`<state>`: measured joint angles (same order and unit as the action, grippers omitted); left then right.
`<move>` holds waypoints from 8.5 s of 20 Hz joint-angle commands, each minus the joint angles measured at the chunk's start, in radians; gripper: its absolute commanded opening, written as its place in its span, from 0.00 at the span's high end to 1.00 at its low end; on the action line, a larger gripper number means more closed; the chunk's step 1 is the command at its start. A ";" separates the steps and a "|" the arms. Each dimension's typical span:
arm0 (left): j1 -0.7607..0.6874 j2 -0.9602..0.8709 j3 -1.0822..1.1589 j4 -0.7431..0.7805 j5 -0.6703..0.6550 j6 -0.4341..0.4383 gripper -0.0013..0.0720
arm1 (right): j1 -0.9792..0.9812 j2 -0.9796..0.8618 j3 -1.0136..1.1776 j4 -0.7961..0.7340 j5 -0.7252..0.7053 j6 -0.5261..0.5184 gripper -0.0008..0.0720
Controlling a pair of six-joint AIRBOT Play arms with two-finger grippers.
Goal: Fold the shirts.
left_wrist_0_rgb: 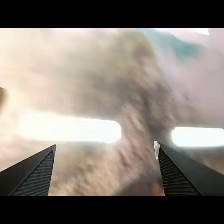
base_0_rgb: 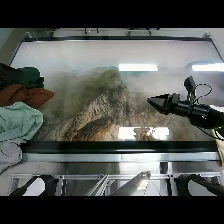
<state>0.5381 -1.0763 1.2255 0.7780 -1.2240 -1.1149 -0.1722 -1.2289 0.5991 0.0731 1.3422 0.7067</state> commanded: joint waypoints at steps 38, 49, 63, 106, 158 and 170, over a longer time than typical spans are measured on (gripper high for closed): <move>-0.619 -0.386 0.538 0.143 -0.159 -0.046 0.57 | -0.001 0.000 -0.001 0.202 -0.030 0.000 0.68; -0.504 -0.386 0.257 0.145 -0.368 -0.162 0.01 | -0.001 -0.002 -0.001 0.211 -0.037 0.000 0.68; -0.293 -0.036 -0.537 0.420 -0.218 -0.248 0.01 | -0.079 -0.012 -0.001 0.061 -0.026 0.012 0.95; 0.052 0.103 0.198 -0.969 -0.431 0.154 0.96 | -0.143 0.366 0.731 -0.172 -0.112 0.109 0.96; -0.370 -0.910 0.238 0.164 -0.384 -0.080 0.96 | -0.534 -0.032 -0.062 -0.972 -0.140 0.460 0.22; -0.355 -0.901 0.238 0.148 -0.454 -0.078 0.96 | -0.408 -0.248 -0.056 -0.627 -0.031 0.190 0.75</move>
<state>0.1734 -1.9858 1.4620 0.9482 -1.6489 -1.1961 -0.5926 -1.4635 0.5106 -0.6914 1.2819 0.9859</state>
